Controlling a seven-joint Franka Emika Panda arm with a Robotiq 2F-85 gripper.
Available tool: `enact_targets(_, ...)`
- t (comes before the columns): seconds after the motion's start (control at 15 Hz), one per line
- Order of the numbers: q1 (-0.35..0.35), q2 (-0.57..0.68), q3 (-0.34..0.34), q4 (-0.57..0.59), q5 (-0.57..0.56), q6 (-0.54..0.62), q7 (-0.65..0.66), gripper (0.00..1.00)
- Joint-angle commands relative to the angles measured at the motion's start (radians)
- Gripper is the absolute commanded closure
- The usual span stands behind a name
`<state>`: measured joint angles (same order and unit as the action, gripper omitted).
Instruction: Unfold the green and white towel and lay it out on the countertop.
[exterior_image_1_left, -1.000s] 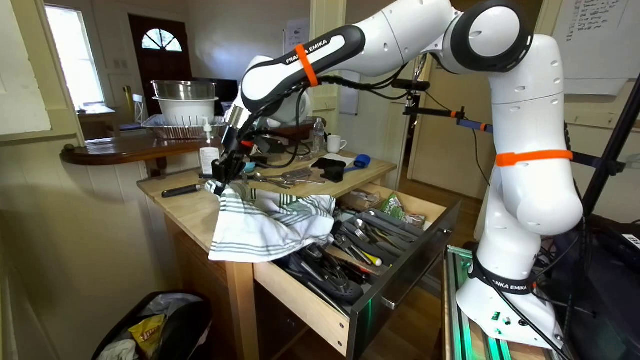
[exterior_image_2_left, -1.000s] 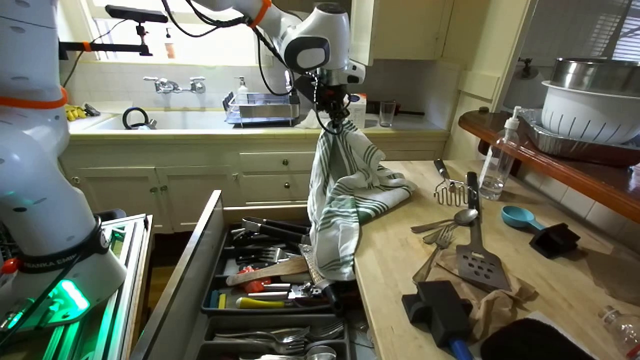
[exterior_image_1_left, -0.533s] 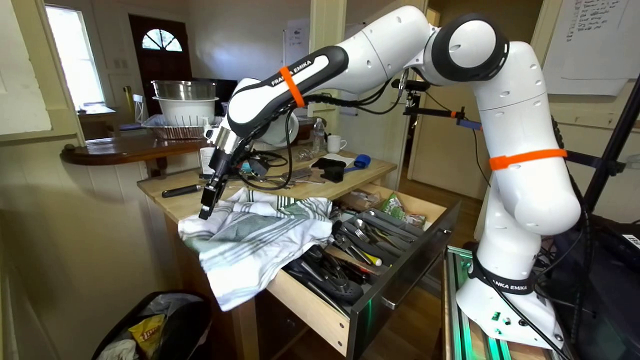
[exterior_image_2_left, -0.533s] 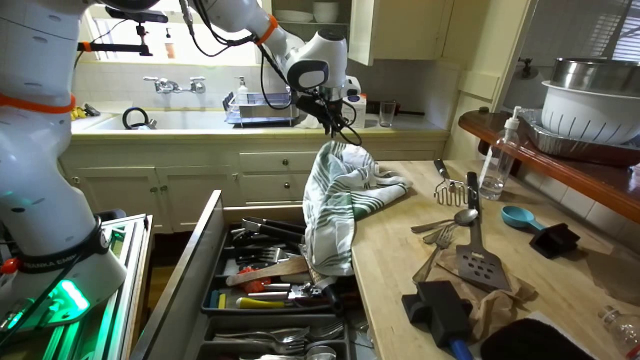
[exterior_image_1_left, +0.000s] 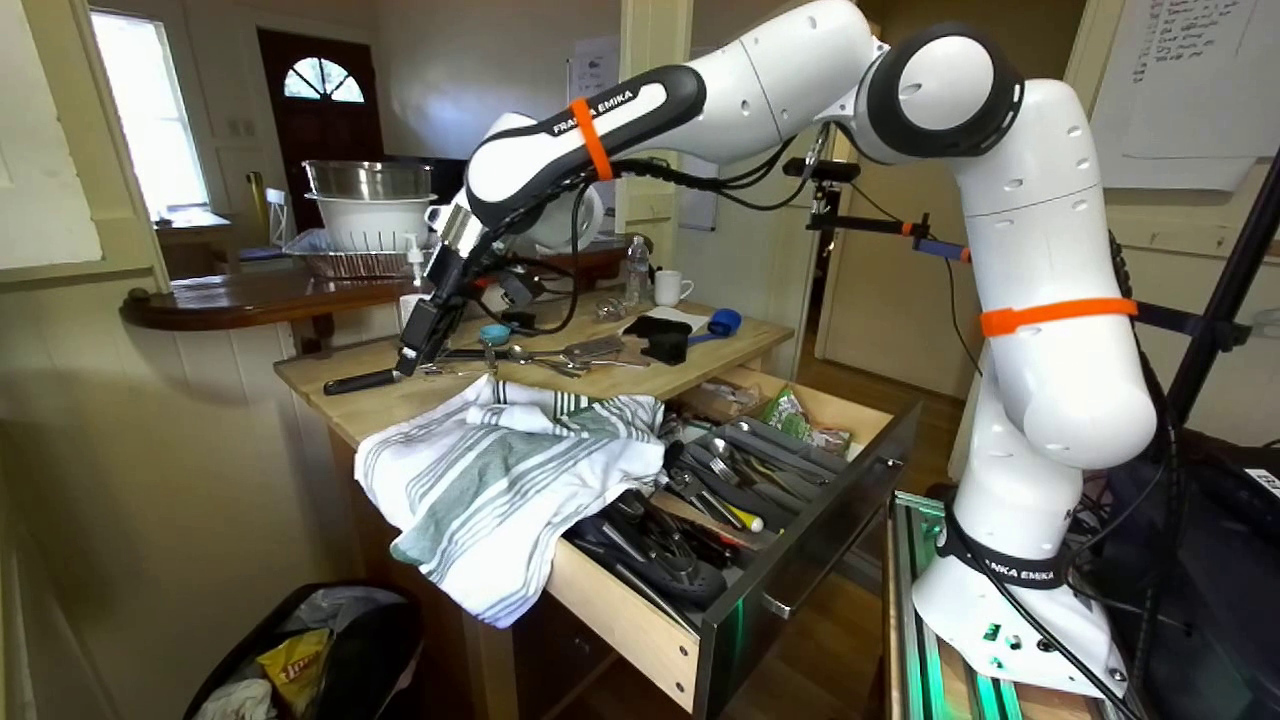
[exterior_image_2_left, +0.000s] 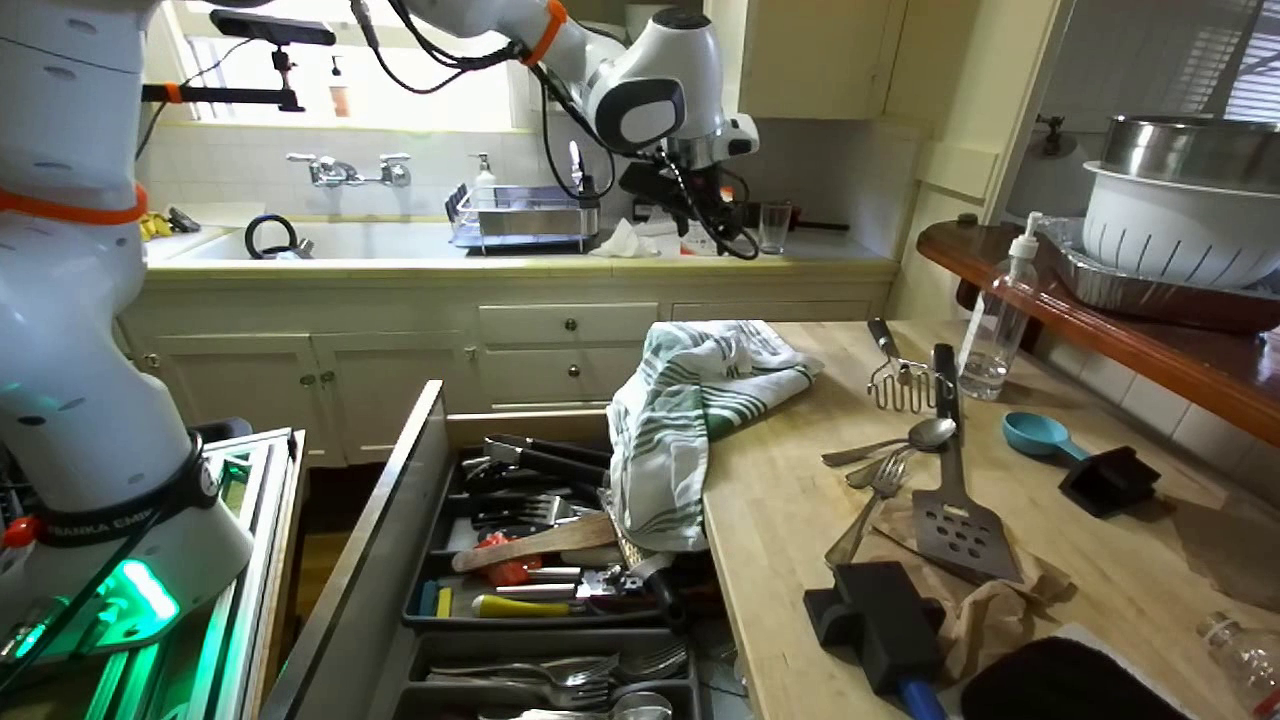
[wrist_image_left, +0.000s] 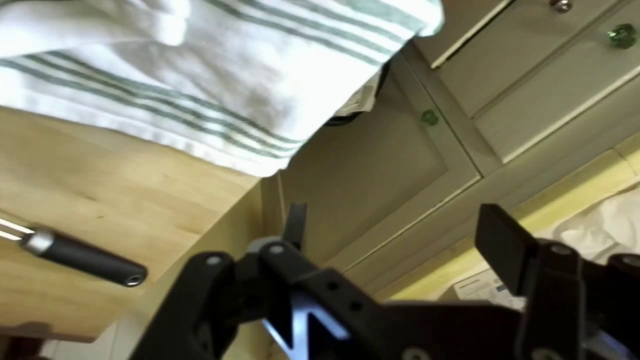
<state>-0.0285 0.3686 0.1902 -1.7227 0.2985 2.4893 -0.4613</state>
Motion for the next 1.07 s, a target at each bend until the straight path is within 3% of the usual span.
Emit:
enact_targets(0.0,0.02,-0.011,-0.096,-0.009,-0.175,-0.002,0.103,0.0)
enact_targets(0.13,0.032,-0.002,-0.14,-0.007,-0.28,-0.046,0.16,0.0)
enact_targets(0.2,0.002,-0.006,-0.099,-0.004,-0.21,-0.013,0.105,0.0)
enact_targets(1.0,-0.01,0.053,-0.149,-0.024,-0.277,-0.016,0.144,0.0)
